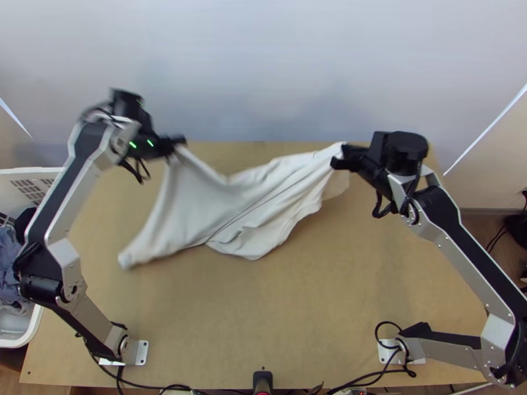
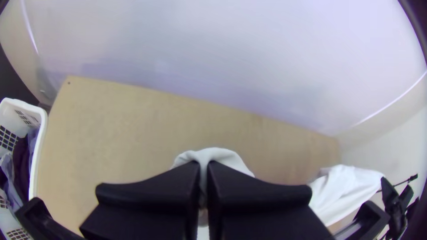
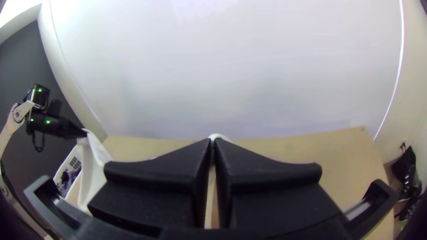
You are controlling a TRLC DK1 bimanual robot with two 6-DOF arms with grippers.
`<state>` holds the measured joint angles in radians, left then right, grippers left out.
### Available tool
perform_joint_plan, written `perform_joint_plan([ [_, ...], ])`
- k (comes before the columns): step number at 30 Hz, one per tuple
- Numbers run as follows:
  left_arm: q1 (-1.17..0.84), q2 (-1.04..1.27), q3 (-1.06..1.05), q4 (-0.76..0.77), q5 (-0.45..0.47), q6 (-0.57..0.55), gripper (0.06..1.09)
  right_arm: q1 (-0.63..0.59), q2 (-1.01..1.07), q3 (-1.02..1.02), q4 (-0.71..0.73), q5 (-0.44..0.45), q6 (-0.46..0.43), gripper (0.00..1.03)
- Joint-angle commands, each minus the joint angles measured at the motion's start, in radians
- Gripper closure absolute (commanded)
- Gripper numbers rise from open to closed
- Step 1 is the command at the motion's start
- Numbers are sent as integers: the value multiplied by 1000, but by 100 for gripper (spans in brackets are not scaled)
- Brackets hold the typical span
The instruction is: Fold the t-shirt
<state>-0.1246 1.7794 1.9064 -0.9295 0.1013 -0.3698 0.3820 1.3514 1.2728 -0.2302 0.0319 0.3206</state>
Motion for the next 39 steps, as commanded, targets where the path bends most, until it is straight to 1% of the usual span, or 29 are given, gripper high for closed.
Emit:
perform_joint_plan([
  [1, 121, -11, 229, -5, 0, -75, 105, -31, -40, 8, 108, 85, -63, 100],
  [4, 155, -48, 217, -17, 0, -100, 105, -40, -77, -7, 138, 89, -61, 100],
  [7, 161, -94, 172, -34, 3, -98, 105, -35, -121, -39, 154, 88, -55, 100],
  [11, 146, -190, 31, -34, 34, -92, 105, 23, -193, -132, 152, 86, -55, 100],
  [14, 111, -284, -93, -31, 67, -75, 105, 43, -245, -174, 137, 74, -55, 100],
  [16, 98, -360, -195, -28, 106, -69, 105, 44, -268, -185, 101, 60, -52, 100],
  [20, 75, -489, -411, -5, 170, -50, 105, 47, -285, -185, -21, 51, -34, 100],
  [22, 71, -523, -494, -8, 176, -15, 105, 49, -281, -184, -95, 48, -28, 100],
  [24, 69, -543, -561, -42, 212, 26, 105, 43, -265, -184, -161, 45, -26, 100],
  [27, 69, -563, -638, -81, 213, 77, 105, 15, -233, -179, -239, 45, -26, 100],
  [29, 71, -561, -676, -163, 213, 129, 105, -6, -213, -176, -268, 42, -22, 100],
  [33, 68, -549, -765, -321, 218, 184, 105, -48, -179, -174, -276, 22, 0, 100],
  [36, 31, -563, -831, -364, 219, 213, 105, -60, -149, -168, -276, 19, 0, 100],
  [39, -26, -584, -874, -356, 221, 223, 105, -69, -118, -155, -276, 17, 3, 100],
])
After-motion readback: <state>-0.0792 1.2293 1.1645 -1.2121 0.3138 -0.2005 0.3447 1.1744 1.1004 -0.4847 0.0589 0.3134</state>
